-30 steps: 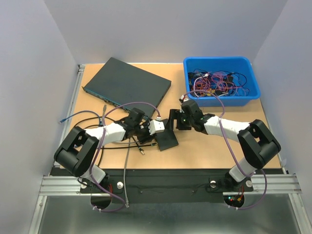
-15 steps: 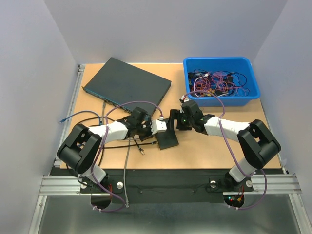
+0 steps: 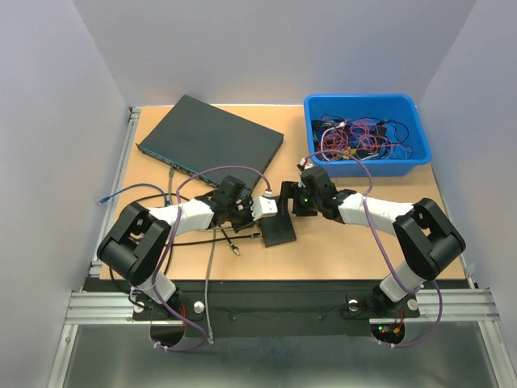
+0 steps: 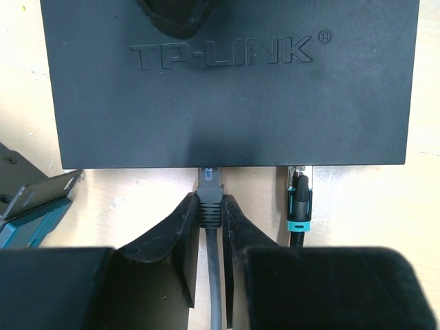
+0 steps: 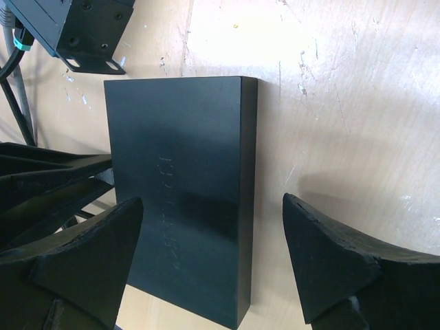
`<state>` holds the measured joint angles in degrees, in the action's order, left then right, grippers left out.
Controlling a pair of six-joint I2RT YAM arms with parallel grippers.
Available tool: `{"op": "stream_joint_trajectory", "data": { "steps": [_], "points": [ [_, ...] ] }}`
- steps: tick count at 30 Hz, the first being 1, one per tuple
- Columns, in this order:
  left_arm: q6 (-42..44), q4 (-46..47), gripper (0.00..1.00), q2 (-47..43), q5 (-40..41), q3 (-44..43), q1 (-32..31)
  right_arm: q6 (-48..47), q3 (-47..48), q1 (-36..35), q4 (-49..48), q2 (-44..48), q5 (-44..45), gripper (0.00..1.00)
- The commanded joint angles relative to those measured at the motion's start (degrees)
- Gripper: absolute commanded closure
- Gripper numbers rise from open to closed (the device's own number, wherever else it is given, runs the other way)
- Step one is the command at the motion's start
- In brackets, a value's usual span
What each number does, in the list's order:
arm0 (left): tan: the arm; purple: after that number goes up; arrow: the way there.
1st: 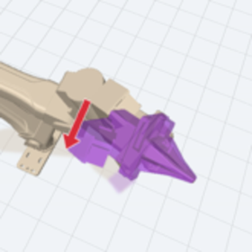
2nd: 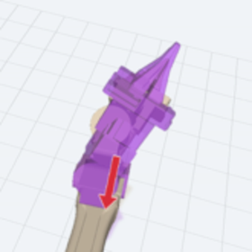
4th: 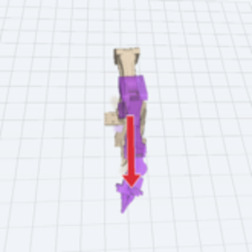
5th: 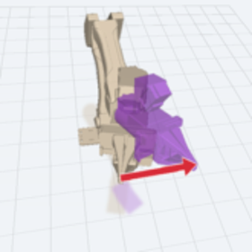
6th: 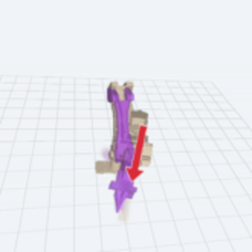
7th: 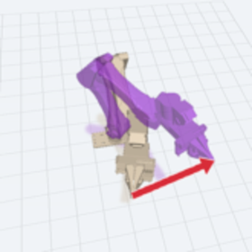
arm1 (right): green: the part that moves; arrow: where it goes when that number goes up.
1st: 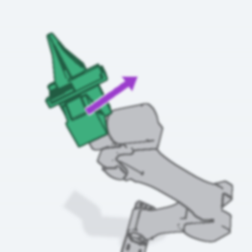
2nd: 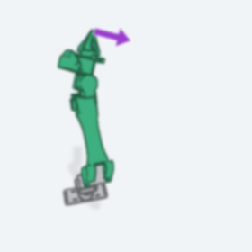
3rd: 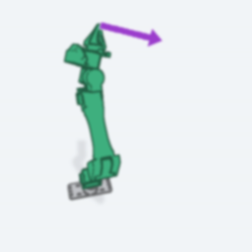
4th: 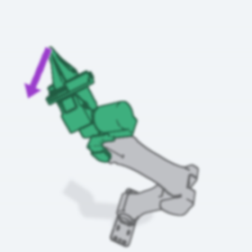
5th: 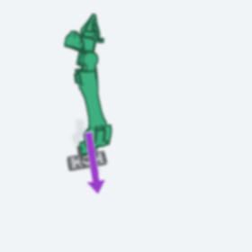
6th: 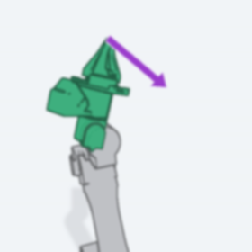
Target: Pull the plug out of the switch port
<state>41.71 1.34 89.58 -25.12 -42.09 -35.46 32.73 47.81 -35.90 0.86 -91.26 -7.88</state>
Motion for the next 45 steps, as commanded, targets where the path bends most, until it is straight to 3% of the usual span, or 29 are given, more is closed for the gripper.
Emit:
{"op": "stream_joint_trajectory", "data": {
  "steps": [1, 3, 6, 9, 13, 19, 24, 30, 34, 40, 45],
  "points": [
    [0.38, 1.29, 1.00, 1.29, 3.15, -1.60, 0.57, -0.39, 1.06, -0.40, -2.27, 1.71, 1.02, 0.13],
    [0.65, 1.73, 0.88, 1.82, 3.15, -1.86, 0.92, 0.14, 1.06, -0.49, -2.36, 0.83, 0.76, 0.12],
    [0.74, 1.99, 0.55, 1.83, 2.45, -1.69, 1.10, 0.93, 0.71, -0.40, -2.44, -0.58, 1.11, 0.12],
    [1.44, 4.62, 0.45, 0.25, 2.89, -0.02, 0.92, 1.37, -0.08, -0.49, -3.15, -0.41, 1.64, 0.12],
    [2.41, 6.83, 0.44, 0.15, 3.42, 0.43, 0.40, 1.72, -1.05, -0.49, -4.03, -0.14, 1.47, 0.12],
    [1.88, 2.79, 0.45, -1.06, 1.75, -1.33, 0.40, 2.07, -2.98, -0.40, -4.29, 3.01, 2.07, 0.12],
    [0.22, -1.25, 0.43, -6.69, -3.25, -2.91, 0.39, 1.90, -3.78, -0.40, -4.38, 3.64, 2.34, 0.12],
    [-2.51, -8.37, 0.45, -6.09, -10.36, -6.25, 0.48, 3.56, -3.78, -0.40, -4.55, 3.99, 0.76, 0.12],
    [-0.24, -8.20, 0.46, -8.44, -12.67, -2.40, 0.31, 6.81, -5.27, -0.40, -4.64, 6.01, 0.85, 0.12],
    [0.03, 3.73, 0.45, -14.25, 1.99, 5.95, -4.61, 9.72, -6.68, -0.40, -5.35, 7.85, 2.34, 0.12],
    [3.10, 13.67, 0.43, -22.60, 17.77, 14.11, -14.16, 9.81, -7.47, -0.40, -5.52, 8.47, 4.01, 0.12]
  ]
}}
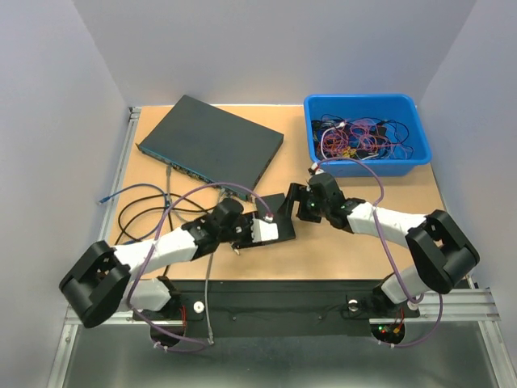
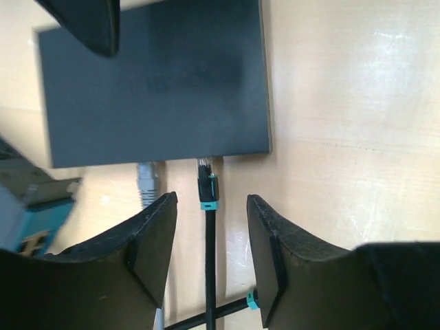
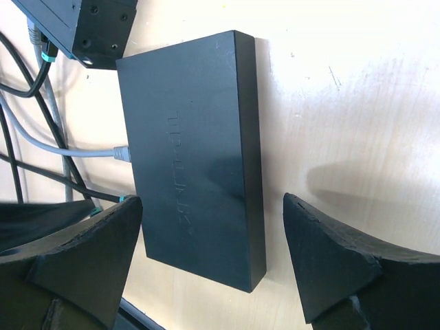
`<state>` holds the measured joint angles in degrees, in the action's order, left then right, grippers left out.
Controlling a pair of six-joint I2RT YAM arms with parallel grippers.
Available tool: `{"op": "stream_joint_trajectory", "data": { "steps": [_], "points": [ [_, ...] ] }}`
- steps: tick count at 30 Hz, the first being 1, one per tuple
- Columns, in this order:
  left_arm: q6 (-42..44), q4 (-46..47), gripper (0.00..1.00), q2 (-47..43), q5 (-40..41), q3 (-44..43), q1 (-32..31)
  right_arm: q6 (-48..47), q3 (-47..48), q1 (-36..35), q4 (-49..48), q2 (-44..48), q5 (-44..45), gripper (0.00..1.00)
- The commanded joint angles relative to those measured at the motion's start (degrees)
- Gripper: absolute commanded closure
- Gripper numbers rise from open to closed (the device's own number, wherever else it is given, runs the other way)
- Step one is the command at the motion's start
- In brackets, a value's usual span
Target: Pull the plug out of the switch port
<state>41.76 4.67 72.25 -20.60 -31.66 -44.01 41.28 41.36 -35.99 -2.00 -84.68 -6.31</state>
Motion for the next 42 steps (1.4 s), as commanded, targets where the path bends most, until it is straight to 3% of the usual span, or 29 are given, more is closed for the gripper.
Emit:
{"op": "stream_joint_trajectory", "data": {
  "steps": [1, 5, 8, 15, 21, 28, 37, 40, 42],
  "points": [
    [4.20, 11.93, 0.42, -7.10, 16.35, 5.19, -7.91, 1.44, -1.46, -0.40, -2.83, 2.07, 3.31, 0.12],
    [10.53, 19.75, 0.41, -9.84, 33.39, 13.36, -17.67, 1.44, -2.60, -0.31, -4.06, 3.47, 4.90, 0.12],
    [12.91, 21.43, 0.41, -10.46, 36.24, 15.39, -22.08, 2.05, -3.83, -0.31, -5.29, 4.70, 5.16, 0.12],
    [18.27, 25.91, 0.38, -4.84, 41.77, 18.39, -22.88, 2.23, -5.50, -0.31, -6.88, 8.74, 7.43, 0.13],
    [17.66, 28.73, 0.37, 2.98, 40.03, 15.93, -22.96, 1.88, -6.82, -0.31, -7.32, 10.50, 8.68, 0.13],
    [19.94, 37.16, 0.37, 12.99, 43.89, 16.28, -23.40, 1.18, -7.88, -0.31, -7.67, 11.21, 8.85, 0.13],
    [20.64, 42.18, 0.39, 18.54, 42.22, 16.02, -23.76, 1.44, -7.88, -0.31, -7.76, 10.07, 8.68, 0.13],
    [21.43, 43.58, 0.46, 20.03, 42.31, 16.28, -23.75, 1.88, -7.96, -0.40, -7.84, 9.80, 8.59, 0.13],
    [22.13, 44.81, 0.59, 20.82, 42.31, 16.63, -23.75, 2.05, -7.88, -0.31, -7.84, 9.63, 8.50, 0.13]
  ]
}}
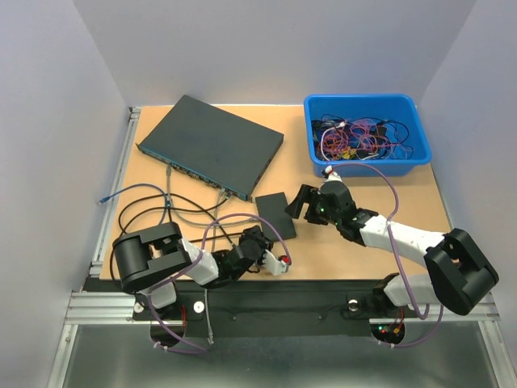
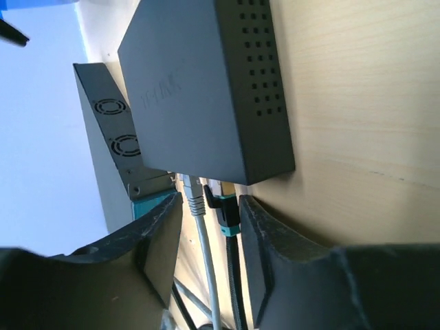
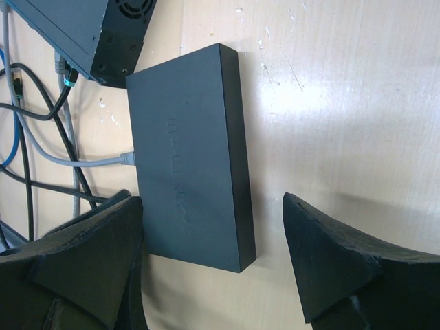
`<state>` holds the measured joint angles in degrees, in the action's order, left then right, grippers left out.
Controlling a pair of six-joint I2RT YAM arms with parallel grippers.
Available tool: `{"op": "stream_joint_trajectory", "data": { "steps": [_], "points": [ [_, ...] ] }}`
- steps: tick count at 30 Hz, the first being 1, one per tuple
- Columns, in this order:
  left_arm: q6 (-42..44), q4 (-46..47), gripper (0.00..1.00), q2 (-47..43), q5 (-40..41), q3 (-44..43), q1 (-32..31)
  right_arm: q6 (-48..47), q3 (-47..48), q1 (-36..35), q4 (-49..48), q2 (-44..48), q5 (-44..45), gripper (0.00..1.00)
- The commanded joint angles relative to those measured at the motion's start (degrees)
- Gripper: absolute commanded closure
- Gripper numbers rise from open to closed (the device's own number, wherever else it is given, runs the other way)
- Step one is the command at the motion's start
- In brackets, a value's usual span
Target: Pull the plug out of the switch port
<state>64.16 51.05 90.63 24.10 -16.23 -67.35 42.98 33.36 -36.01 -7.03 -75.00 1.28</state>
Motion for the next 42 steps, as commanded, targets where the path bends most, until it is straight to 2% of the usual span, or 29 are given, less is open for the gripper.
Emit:
{"op": "stream_joint_trajectory", "data": {
  "steps": [1, 3, 5, 6, 8, 14, 20, 24, 28, 30, 33, 35, 37, 42],
  "points": [
    [-0.18, -1.13, 0.64, 2.71, -2.39, 1.29, -0.41, 0.44, 0.12, -0.29, -2.82, -0.23, 1.01, 0.13],
    [-0.44, -0.16, 0.75, 3.67, -2.65, 1.20, -0.41, 0.52, 0.30, -0.29, -2.90, -1.11, 0.92, 0.13],
    [-0.97, -0.07, 0.81, 4.11, -2.83, 1.02, -0.50, 0.61, 0.56, -0.29, -2.99, -1.99, 0.48, 0.13],
    [-1.32, 0.19, 0.92, 4.20, -2.83, 0.94, -0.41, 0.70, 0.65, -0.29, -3.08, -2.86, 0.39, 0.13],
    [-2.28, 0.46, 1.00, 3.77, -2.57, 0.94, -0.41, 0.79, 0.82, -0.29, -3.17, -3.83, 0.39, 0.13],
    [-4.74, 0.20, 1.00, -1.40, -3.70, 1.02, 1.86, 0.44, 0.82, -0.38, -3.43, -4.28, -0.92, 0.13],
    [-5.54, -3.15, 1.00, -8.70, -12.13, 1.55, 6.53, 0.00, 1.44, -0.29, -3.87, -6.99, -3.48, 0.14],
    [-5.63, -4.64, 1.00, -9.95, -15.65, 1.73, 7.93, -2.63, 4.77, -0.29, -3.52, -11.39, -2.68, 0.17],
    [-5.63, -4.99, 1.00, -11.08, -17.06, 2.08, 9.69, -4.39, 7.06, -1.61, -2.47, -10.61, -1.63, 0.18],
    [-5.19, -4.99, 1.00, -12.84, -18.12, 2.43, 11.01, -4.31, 7.33, -1.61, -2.55, -10.25, -1.63, 0.17],
    [-5.01, -4.56, 1.00, -15.30, -17.86, 2.69, 11.28, -2.29, 7.77, -1.61, -2.55, -11.74, -6.54, 0.16],
    [-5.27, -2.98, 1.00, -16.53, -17.51, 2.87, 11.89, -0.54, 7.24, -1.52, -2.73, -12.19, -8.04, 0.11],
    [-5.80, -2.36, 1.00, -17.06, -17.50, 2.96, 12.24, 1.57, 5.40, -1.17, -2.99, -10.43, -7.78, 0.07],
    [-5.71, 0.98, 1.00, -14.87, -17.33, 3.83, 12.42, 5.70, 1.97, 0.06, -5.53, -6.91, -10.58, 0.04]
  ]
}}
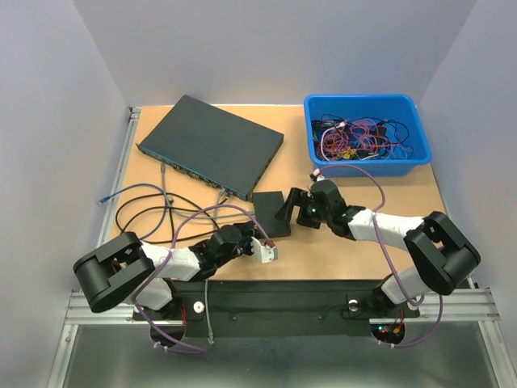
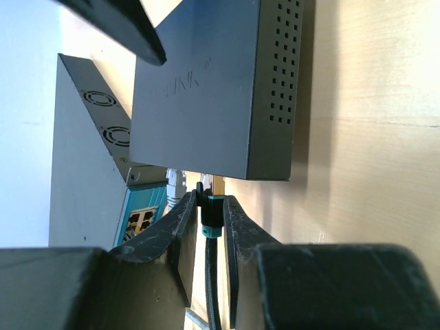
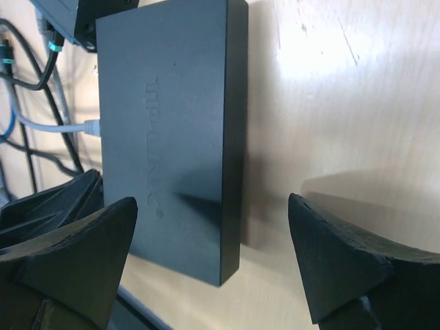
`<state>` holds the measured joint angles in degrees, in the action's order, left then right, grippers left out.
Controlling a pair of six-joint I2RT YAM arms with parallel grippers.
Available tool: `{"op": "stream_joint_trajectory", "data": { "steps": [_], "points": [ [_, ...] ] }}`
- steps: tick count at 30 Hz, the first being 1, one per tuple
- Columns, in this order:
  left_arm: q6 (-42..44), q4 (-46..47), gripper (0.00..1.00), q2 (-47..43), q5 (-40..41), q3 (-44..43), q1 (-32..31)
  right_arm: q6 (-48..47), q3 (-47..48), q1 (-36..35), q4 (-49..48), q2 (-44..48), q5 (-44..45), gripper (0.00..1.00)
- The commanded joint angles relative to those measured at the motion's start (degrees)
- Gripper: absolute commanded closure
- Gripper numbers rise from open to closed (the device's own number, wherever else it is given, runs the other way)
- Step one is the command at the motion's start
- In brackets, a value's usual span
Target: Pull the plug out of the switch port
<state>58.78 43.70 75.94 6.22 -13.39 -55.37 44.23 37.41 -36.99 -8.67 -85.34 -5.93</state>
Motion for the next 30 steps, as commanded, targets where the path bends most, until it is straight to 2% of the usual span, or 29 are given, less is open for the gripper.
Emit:
{"op": "stream_joint_trajectory", "data": {
  "steps": [1, 4, 11, 20, 23, 27, 30],
  "points": [
    [-0.25, 9.11, 1.00, 0.25, 0.72, 1.17, 0.44, 5.59, -2.77, 1.31, -5.12, 3.60, -4.86, 0.04],
    [-0.34, 11.23, 1.00, 0.52, 0.81, 1.43, 0.44, 14.71, -7.69, 2.97, -13.55, 3.52, -10.14, 0.04],
    [-0.78, 13.69, 1.00, 0.96, 0.64, 0.82, 0.44, 25.46, -13.59, 5.00, -27.87, -2.81, -17.00, 0.07],
    [-0.95, 16.85, 1.00, 2.98, 0.81, 0.56, 0.44, 31.62, -16.22, 5.00, -34.93, -5.71, -17.36, 0.10],
    [-0.60, 18.26, 1.00, 3.25, 0.99, 0.64, 0.53, 32.85, -16.93, 5.00, -36.85, -6.85, -17.36, 0.14],
    [0.10, 18.26, 1.00, 3.25, 0.29, 1.17, 0.53, 34.78, -17.81, 5.18, -41.85, -9.13, -17.09, 0.25],
    [0.72, 18.43, 1.00, 3.07, -0.24, 1.78, 0.53, 35.75, -18.25, 5.26, -45.29, -10.54, -17.01, 0.29]
  ]
}}
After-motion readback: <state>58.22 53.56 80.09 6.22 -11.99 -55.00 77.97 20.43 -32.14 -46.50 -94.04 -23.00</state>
